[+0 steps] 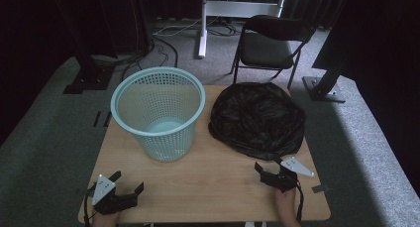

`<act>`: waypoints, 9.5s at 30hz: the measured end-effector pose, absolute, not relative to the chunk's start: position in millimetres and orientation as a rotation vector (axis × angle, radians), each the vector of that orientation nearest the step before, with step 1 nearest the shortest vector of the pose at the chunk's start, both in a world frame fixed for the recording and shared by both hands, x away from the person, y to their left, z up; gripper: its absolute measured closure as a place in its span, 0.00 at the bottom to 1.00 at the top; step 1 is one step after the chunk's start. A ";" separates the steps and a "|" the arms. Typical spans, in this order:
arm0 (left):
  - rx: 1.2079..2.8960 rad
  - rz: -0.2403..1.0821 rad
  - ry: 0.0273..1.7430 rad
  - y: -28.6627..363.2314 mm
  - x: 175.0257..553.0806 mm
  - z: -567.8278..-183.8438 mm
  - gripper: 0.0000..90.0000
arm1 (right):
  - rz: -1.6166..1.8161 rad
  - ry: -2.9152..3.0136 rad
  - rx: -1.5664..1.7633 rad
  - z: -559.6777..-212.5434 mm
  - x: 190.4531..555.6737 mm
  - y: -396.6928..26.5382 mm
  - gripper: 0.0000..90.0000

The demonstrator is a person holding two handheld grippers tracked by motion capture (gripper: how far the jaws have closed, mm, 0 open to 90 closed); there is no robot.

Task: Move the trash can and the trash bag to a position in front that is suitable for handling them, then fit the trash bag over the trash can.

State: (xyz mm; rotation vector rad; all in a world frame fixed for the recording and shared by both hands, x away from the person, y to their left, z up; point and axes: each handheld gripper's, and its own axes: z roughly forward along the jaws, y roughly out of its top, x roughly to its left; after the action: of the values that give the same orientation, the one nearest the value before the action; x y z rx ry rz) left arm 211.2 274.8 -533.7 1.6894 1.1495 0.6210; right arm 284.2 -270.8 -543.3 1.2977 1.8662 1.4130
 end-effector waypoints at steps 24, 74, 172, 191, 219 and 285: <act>1.691 0.480 1.276 291.6 232.4 -542.0 0.00 | 1.346 2.159 1.196 -537.9 295.0 -229.9 0.12; 1.631 0.711 1.404 320.6 372.5 -502.9 0.00 | 1.269 1.955 1.334 -479.1 464.9 -76.8 0.12; 1.728 0.546 1.284 250.6 245.0 -523.7 0.01 | 1.187 1.818 1.659 -466.4 445.4 -256.9 0.14; 1.587 0.887 1.201 250.4 236.1 -522.9 0.01 | 0.707 1.977 1.722 -524.1 507.6 -225.5 0.24; 1.667 0.520 1.141 250.4 230.0 -511.4 0.01 | 0.772 2.109 1.578 -540.4 361.4 -291.2 0.14; 1.656 0.523 1.148 247.3 232.9 -519.8 0.01 | 1.525 1.516 0.978 -309.9 227.2 -365.6 0.94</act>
State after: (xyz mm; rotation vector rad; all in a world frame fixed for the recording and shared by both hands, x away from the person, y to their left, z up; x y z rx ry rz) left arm 232.9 247.3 -519.8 1.6558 1.1480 0.5234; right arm 227.2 -365.6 -309.9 0.9780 1.5155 1.5250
